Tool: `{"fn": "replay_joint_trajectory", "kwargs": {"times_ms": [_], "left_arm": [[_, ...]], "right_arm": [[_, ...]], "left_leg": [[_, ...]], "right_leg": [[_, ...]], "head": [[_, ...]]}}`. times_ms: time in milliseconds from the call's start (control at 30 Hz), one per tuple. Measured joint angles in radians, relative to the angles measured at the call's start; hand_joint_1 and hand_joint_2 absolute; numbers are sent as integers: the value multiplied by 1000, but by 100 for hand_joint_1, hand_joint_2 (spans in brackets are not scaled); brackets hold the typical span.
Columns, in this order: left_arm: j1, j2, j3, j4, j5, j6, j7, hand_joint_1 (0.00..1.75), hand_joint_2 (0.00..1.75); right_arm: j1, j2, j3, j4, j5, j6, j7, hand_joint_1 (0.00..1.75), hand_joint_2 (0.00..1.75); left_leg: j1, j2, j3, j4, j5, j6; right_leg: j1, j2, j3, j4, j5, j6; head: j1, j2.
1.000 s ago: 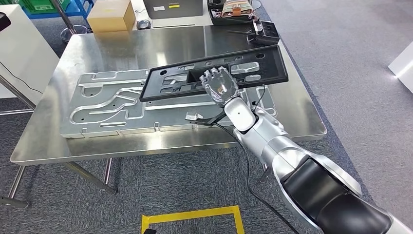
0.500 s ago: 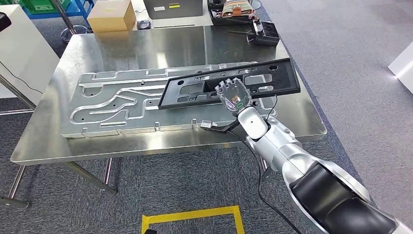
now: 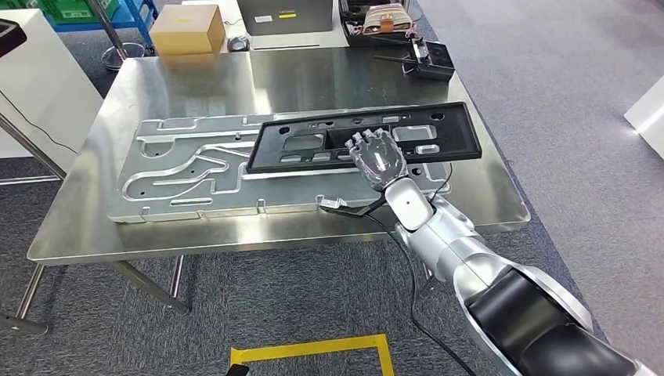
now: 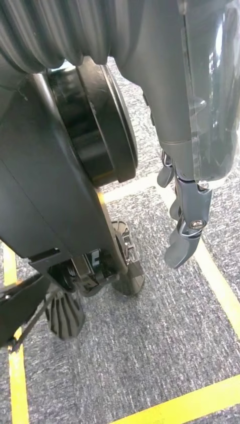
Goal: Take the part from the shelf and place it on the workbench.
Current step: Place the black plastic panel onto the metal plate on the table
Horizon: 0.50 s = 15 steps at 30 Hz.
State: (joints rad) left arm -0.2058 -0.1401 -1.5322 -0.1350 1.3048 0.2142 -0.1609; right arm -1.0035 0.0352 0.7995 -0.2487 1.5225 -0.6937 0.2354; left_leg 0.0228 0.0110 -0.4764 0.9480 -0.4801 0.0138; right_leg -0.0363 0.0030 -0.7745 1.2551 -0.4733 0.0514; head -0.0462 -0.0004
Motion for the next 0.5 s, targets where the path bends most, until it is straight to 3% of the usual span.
{"fn": "replay_joint_trajectory", "kwargs": {"times_ms": [67,100,167,233,267,300,367,433,500], "left_arm": [[2,0,0,0,2,2,-1,0,175],[1,2,-1,0,2,3,-1,0,175],[-1,4,-1,1,3,6,-2,0,175],[-2,5,-1,1,4,8,-1,0,175],[-2,6,-1,1,4,8,-1,0,175],[-3,6,-1,1,5,9,-1,0,175],[-3,6,-1,1,7,12,1,0,175],[0,7,-1,1,13,15,6,0,175],[5,7,-1,1,22,16,9,0,175]], "right_arm": [[4,0,-11,0,3,0,-4,175,175],[5,-1,-15,0,4,-1,-5,175,175],[6,-1,-22,-1,5,-3,-8,175,175],[12,-2,-29,-3,5,-5,-13,175,175],[16,-3,-32,-5,5,-6,-14,175,175],[17,-5,-36,-6,5,-6,-15,175,175],[20,-6,-41,-8,9,-6,-16,175,175],[28,-6,-42,-8,16,-7,-18,175,175],[36,-6,-43,-9,20,-7,-19,175,175]], "left_leg": [[10,-2,16,11,-22,-15],[14,-2,22,18,-35,-25],[14,1,24,28,-55,-43],[12,3,24,33,-61,-55],[13,3,19,50,-57,-59],[15,2,0,88,-44,-62],[15,0,-82,216,-34,-63],[10,0,-174,331,-82,-59],[3,-1,-230,353,-136,-50]], "right_leg": [[-8,-4,46,-114,75,12],[-7,-6,70,-172,99,17],[-1,-8,91,-220,97,-1],[4,-7,90,-213,78,-33],[4,-4,95,-212,74,-40],[4,-4,103,-213,66,-48],[5,0,128,-221,51,-57],[10,5,159,-229,33,-63],[18,11,192,-233,12,-66]], "head": [[0,0],[0,0],[0,0],[-1,0],[-1,0],[-1,0],[-1,0],[-1,0],[-1,0]]}}
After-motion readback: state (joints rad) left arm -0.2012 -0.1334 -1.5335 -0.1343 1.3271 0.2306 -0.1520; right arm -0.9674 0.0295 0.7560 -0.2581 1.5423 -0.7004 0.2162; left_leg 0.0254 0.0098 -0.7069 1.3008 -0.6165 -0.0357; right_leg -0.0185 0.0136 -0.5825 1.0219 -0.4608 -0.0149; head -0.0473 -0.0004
